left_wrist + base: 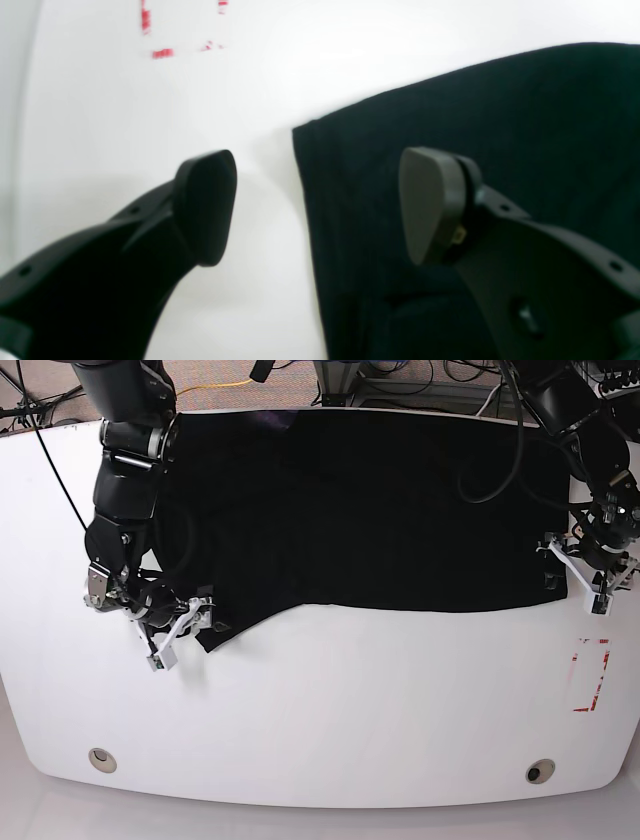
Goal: Fold the T-shirt properly
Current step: 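Grasp the shirt's hem edge with both grippers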
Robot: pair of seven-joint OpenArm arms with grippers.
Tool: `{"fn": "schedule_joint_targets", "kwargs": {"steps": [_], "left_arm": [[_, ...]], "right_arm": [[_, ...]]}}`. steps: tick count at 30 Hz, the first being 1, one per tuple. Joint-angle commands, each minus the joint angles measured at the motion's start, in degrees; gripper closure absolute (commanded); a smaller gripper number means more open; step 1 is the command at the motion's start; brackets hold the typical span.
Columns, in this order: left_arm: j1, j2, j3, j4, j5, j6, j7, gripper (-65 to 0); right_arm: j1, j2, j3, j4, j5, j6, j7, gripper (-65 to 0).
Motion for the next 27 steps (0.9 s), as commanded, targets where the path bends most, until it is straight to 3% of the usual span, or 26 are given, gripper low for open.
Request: {"fn": "schedule_joint_targets", "kwargs": {"steps": [1,4,6,15,17,27], "left_arm": [[-1.50,-2.03,-0.32,-0.43,-0.58,0.54,-0.84,-47.6],[-3.17,-2.56,-0.50,-2.81,-0.58,3.44,-1.10,-48.1],[-4.66,-3.43,-0.41,-5.35,-0.58,5.46,-2.42,-48.3],[-12.31,-6.78,-0.06,-22.76,-0.49,6.69,-7.78,-48.6],[-13.98,-7.39,0.12,-27.07,-0.49,6.69,-8.75,-48.6],[-15.47,-7.21,7.15,-31.73,-0.84,6.34,-9.89,-47.4]], "right_arm": [[1.02,-0.27,0.15,-0.75,-0.35,0.23,0.03,-52.5],[1.02,-0.88,0.15,-0.75,-0.44,0.23,0.12,-50.6],[1.02,-1.15,0.15,-0.75,-0.44,0.23,0.20,-44.7],[1.46,-2.20,0.06,-0.75,-0.44,0.23,0.20,-3.5],[1.72,-2.20,0.06,-0.75,-0.44,0.23,0.03,0.0],[1.55,-2.12,0.06,2.15,-0.44,0.23,-0.15,0.0]]}}
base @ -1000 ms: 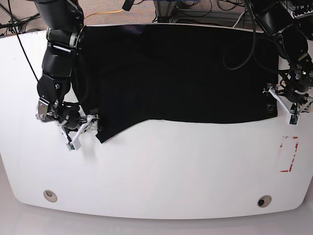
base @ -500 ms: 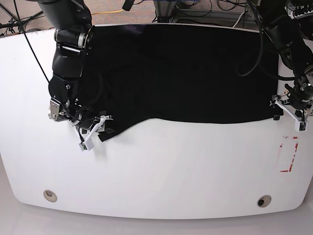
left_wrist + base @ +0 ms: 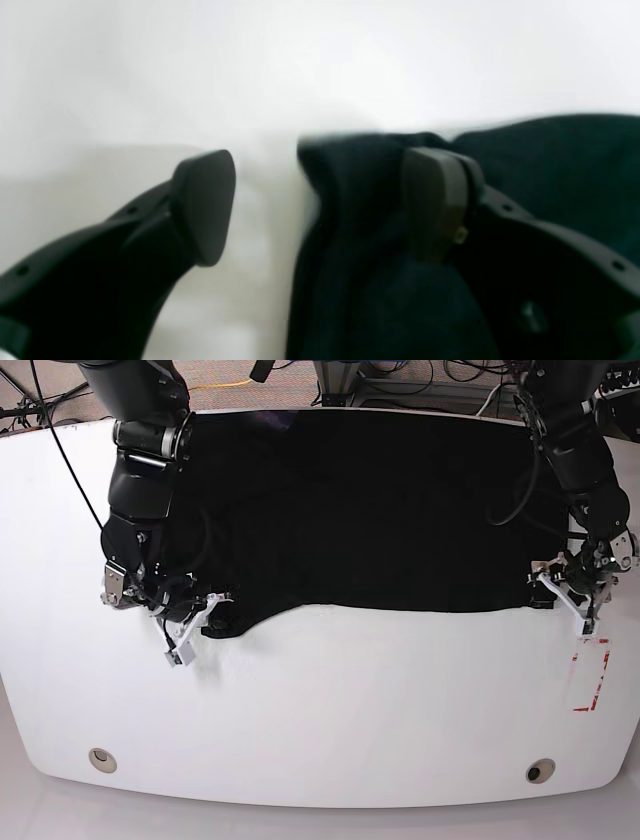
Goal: Fold the T-shirt properly
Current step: 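Grasp the shirt's hem edge with both grippers, then fold the hem over toward the collar with both grippers, halving the shirt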
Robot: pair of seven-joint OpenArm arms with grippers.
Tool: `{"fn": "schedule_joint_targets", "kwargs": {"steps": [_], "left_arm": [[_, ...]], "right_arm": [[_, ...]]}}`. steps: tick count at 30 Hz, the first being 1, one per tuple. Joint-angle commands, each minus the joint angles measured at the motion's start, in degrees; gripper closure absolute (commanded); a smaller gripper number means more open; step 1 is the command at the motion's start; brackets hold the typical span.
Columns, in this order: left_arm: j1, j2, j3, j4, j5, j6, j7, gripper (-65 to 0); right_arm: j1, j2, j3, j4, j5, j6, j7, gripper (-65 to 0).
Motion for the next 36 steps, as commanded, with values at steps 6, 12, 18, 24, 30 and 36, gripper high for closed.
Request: {"fn": "schedule_joint_targets", "kwargs": {"steps": [6,12,18,24,30,36], "left_arm": [[-1.35,-0.90,-0.28,0.69,-0.47,0.13,-1.48,-12.2],[-1.27,-0.90,-0.28,1.92,-0.56,0.13,-3.94,0.0],[1.46,-0.72,-0.37,11.67,-0.73,-0.04,-4.91,0.0],[4.36,0.16,-0.37,18.71,-0.73,-0.13,-4.82,0.0],[8.32,0.25,-0.37,22.14,-0.73,-0.22,-4.82,0.0],[12.62,0.33,-0.45,23.45,-0.73,-0.22,-5.00,0.0]], "right_arm": [[1.48,0.73,-0.03,7.23,0.76,-0.03,-3.36,0.0],[1.48,0.81,-0.03,12.33,0.76,-0.03,-4.86,0.0],[-0.10,0.99,0.24,20.33,1.03,-0.03,-10.75,0.0],[-5.37,1.69,0.24,32.64,1.38,-0.03,-16.46,0.0],[-11.88,1.78,0.41,42.22,1.38,-0.03,-19.89,0.0],[-19.70,1.43,0.50,53.47,1.38,-0.03,-23.58,0.0]]}}
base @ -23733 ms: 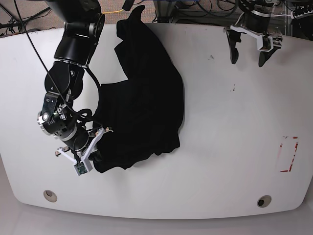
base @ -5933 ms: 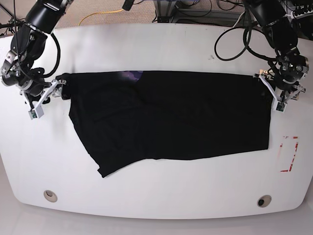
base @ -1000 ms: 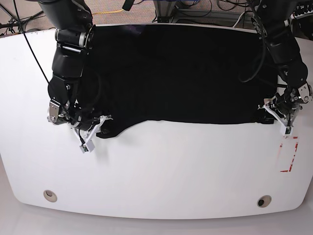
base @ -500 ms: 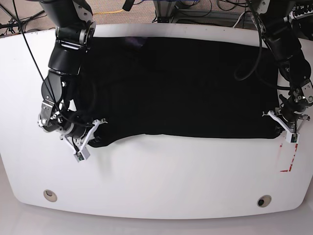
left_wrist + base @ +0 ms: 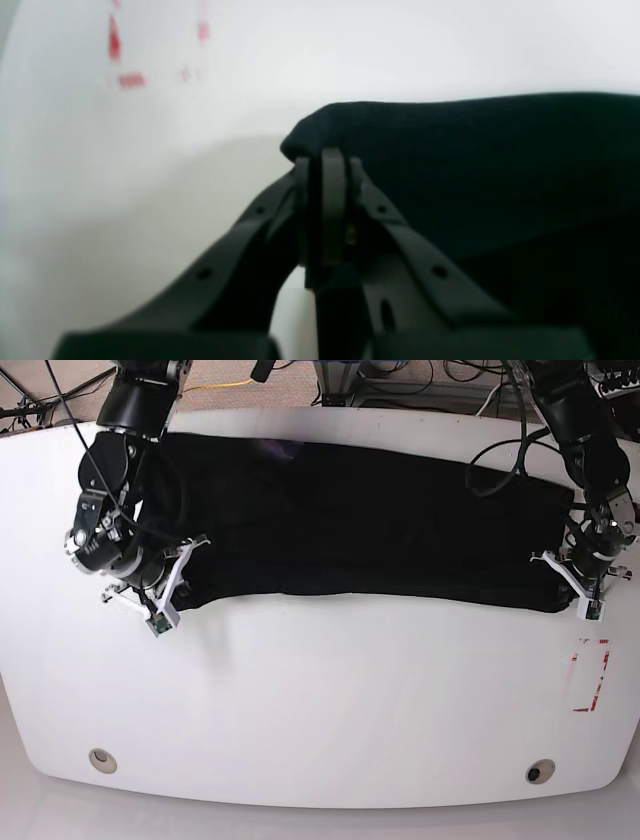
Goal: Fold the T-shirt properly
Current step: 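Fold the hem over toward the collar with both grippers, halving the shirt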
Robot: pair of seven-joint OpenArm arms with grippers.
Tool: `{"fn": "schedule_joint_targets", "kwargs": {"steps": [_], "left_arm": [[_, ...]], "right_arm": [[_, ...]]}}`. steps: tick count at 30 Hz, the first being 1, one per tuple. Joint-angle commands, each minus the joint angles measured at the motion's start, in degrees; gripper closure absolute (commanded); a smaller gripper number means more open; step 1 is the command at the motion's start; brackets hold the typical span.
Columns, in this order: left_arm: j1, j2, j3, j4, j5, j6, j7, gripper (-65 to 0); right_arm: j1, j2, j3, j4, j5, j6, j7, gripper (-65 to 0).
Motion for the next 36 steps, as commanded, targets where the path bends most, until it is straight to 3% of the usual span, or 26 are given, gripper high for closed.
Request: {"fn": "schedule_joint_targets", "kwargs": {"steps": [1,13,18,20,22,23,27,30,33,36], "left_arm": [[-0.18,-1.09,-0.26,1.49,-0.47,0.41,-1.24,0.0],[7.47,-1.35,-2.72,3.42,-0.38,0.41,-0.97,0.0],[8.87,-1.44,-2.72,3.42,-0.12,0.41,-0.89,0.0],[9.14,-1.53,-2.19,3.42,-0.03,0.41,-0.01,0.0],[9.75,-2.76,-1.31,3.51,-0.12,0.41,2.28,-5.8],[9.84,-3.55,-0.96,3.51,-0.29,0.41,3.95,-11.3],[9.84,-3.90,-0.70,4.30,-0.47,0.41,7.03,-29.6],[10.10,-3.90,-1.05,9.05,-0.56,0.41,8.08,-36.7],[10.19,-3.37,-1.05,15.47,-0.91,0.41,9.93,-36.7],[10.19,-2.41,-1.14,22.32,-4.07,0.41,12.74,-36.7]], "right_arm": [[-1.07,0.40,0.30,5.22,-0.02,-0.10,0.13,0.0],[-13.46,0.23,1.18,9.44,0.07,-0.10,-0.75,0.0],[-16.80,-1.36,3.82,9.44,0.07,-0.10,-0.75,-1.4],[-18.12,-1.71,5.32,9.44,0.07,-0.10,-0.75,-9.5],[-19.35,-1.71,6.72,9.62,0.07,-0.10,-0.75,-22.0],[-19.79,-1.71,7.78,9.88,0.07,-0.10,-0.75,-31.4],[-20.85,-1.80,11.56,12.16,2.27,-0.10,-0.75,-54.9],[-22.34,-1.36,15.87,12.60,9.83,-0.10,-0.75,-57.4],[-22.34,-0.57,21.23,12.52,17.21,-0.10,-0.75,-57.4],[-22.25,0.23,21.76,12.43,22.13,-0.10,-0.75,-57.4]]}}
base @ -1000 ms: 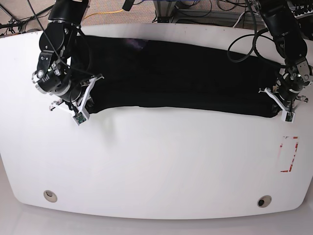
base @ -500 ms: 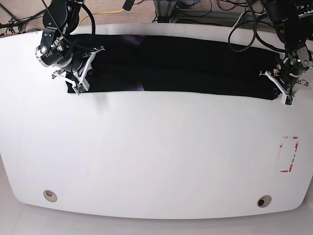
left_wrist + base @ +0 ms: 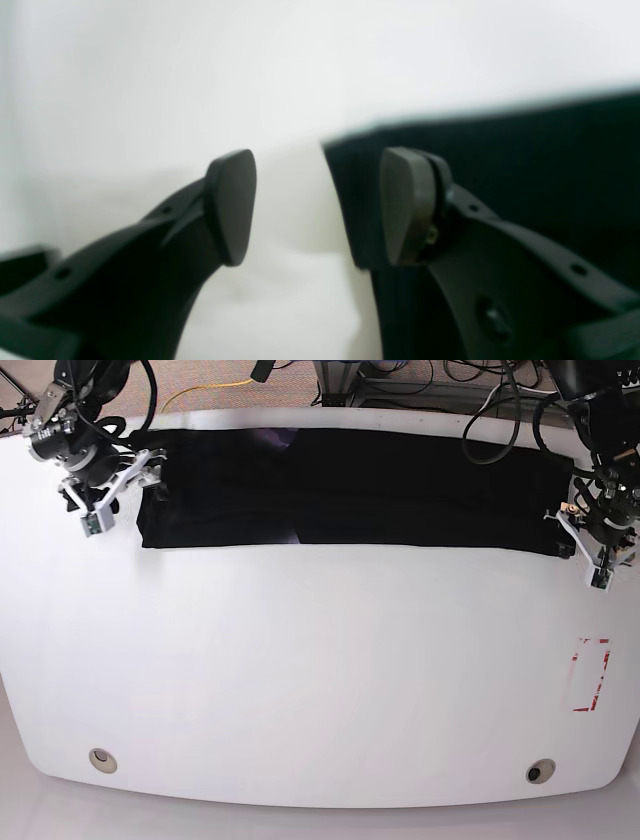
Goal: Fold the T-shirt properly
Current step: 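Fold the hem over toward the collar with both grippers, halving the shirt, then release the left gripper and move it inward to grasp the folded shirt's end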
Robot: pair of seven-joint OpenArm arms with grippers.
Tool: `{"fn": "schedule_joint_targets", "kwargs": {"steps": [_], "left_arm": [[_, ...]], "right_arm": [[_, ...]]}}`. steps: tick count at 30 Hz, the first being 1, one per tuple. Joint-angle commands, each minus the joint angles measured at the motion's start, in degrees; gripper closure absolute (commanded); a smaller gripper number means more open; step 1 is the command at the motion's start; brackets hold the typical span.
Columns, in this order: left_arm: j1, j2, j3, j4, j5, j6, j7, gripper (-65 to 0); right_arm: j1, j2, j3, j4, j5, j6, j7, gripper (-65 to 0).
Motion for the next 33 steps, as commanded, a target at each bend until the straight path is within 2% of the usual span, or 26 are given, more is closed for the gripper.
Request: {"fn": "schedule_joint_targets", "kwargs": {"steps": [1,4,7,10,12,16,19,24,29,33], "left_arm": [[-0.43,-0.55,-0.20,7.10,-4.04,-0.07,1.38,-36.7],[-0.43,-0.28,-0.20,11.76,-7.99,-0.07,4.99,-36.7],[-0.43,0.15,-0.20,12.91,-11.33,-0.07,8.15,-36.7],[-0.43,1.30,-0.99,11.50,-14.41,-0.07,11.84,-36.9],[-0.43,2.00,-2.75,9.65,-17.22,-0.77,13.60,-37.1],[1.06,2.00,-8.64,4.73,-22.32,-5.60,14.66,-37.2],[1.33,1.91,-10.40,0.33,-23.64,-6.18,14.75,-38.6],[2.38,0.77,-11.80,-3.53,-25.66,-6.18,14.75,-48.5],[3.09,0.24,-13.12,-8.99,-29.01,-6.18,14.75,-49.0],[3.44,0.42,-13.38,-10.48,-29.01,-6.18,14.57,-48.8]], "right_arm": [[0.54,0.99,-0.56,0.93,5.44,0.23,1.22,-57.4],[2.21,0.46,-0.74,0.84,8.08,0.23,1.13,-57.4],[3.18,-1.12,-4.25,-0.56,8.52,0.23,0.34,-56.1],[4.15,-1.82,-7.59,-3.46,7.55,0.23,0.43,-45.7],[5.82,-2.96,-9.18,-6.89,6.41,0.23,0.43,-35.8],[6.79,-4.11,-9.79,-13.22,4.91,0.23,0.61,-23.0],[7.75,-4.02,-10.14,-17.97,3.60,0.23,2.72,-25.0],[7.75,-2.00,-11.99,-21.75,1.84,0.23,5.26,-26.0],[7.66,-1.47,-14.28,-21.57,1.84,0.23,6.67,-25.5],[7.40,-1.47,-14.19,-21.66,1.93,0.23,6.67,-25.5]]}}
